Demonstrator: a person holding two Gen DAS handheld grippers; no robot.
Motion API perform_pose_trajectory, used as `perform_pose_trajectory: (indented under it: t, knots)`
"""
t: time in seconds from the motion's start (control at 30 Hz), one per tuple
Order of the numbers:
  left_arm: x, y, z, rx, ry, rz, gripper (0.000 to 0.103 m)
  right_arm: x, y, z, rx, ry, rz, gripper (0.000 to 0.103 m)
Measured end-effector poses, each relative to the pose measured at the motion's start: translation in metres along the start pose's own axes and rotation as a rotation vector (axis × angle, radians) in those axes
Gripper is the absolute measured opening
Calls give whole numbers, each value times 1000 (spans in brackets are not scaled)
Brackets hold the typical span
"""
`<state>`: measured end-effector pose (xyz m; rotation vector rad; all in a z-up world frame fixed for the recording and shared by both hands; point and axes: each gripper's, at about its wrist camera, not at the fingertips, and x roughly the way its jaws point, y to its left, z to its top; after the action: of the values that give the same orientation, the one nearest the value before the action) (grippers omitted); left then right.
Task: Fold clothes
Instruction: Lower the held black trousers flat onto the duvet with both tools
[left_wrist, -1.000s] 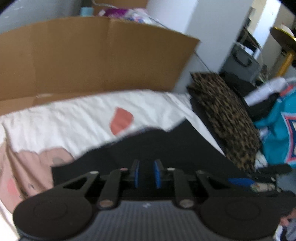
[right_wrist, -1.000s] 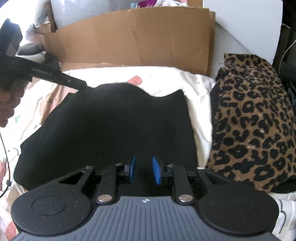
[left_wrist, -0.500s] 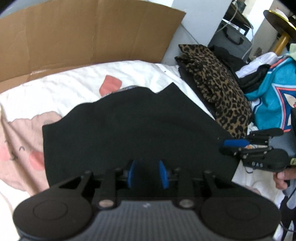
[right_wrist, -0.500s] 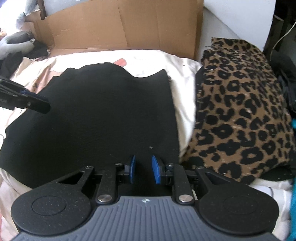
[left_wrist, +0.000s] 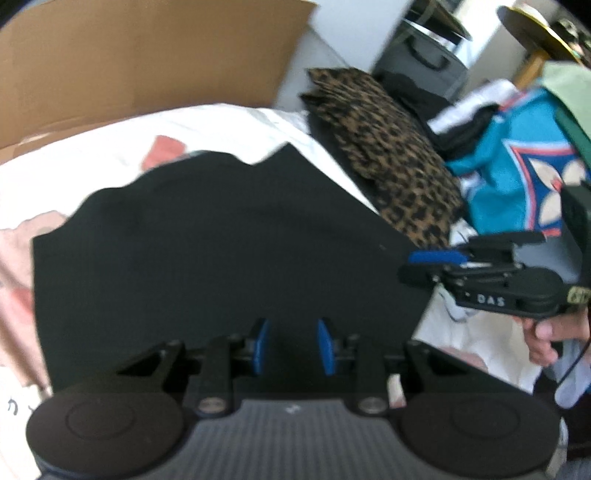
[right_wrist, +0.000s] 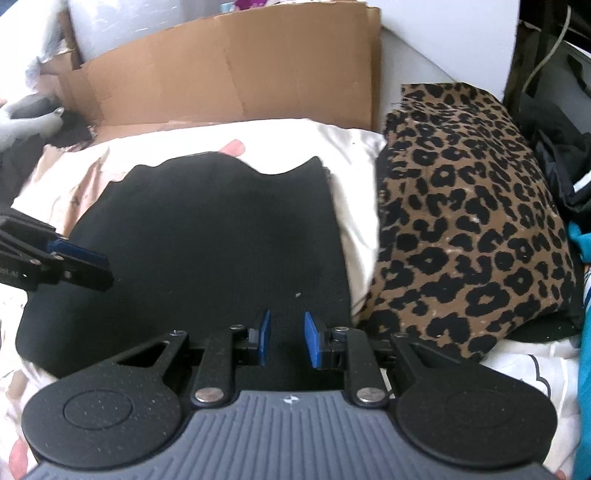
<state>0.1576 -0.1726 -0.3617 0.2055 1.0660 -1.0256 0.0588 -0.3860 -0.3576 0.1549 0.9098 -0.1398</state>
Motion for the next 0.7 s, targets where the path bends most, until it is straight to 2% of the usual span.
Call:
perform_pose_trajectory:
  t: [0.13, 0.27, 0.37, 0.53, 0.7]
  knots:
    - [4, -9, -10, 20, 33, -18, 31, -6, 6, -9, -3, 18, 5, 27]
    - [11, -10, -20, 25, 75, -6, 31, -2, 10, -21, 19, 36, 10, 27]
    - [14, -7, -26, 15, 97, 5, 30, 5, 14, -30, -57, 54, -16, 27]
    - [17, 0, -31, 20, 125, 17, 29, 8, -2, -32, -20, 60, -23, 26]
    - [8, 11, -41, 21, 137, 17, 26, 9, -8, -35, -22, 72, -77, 26]
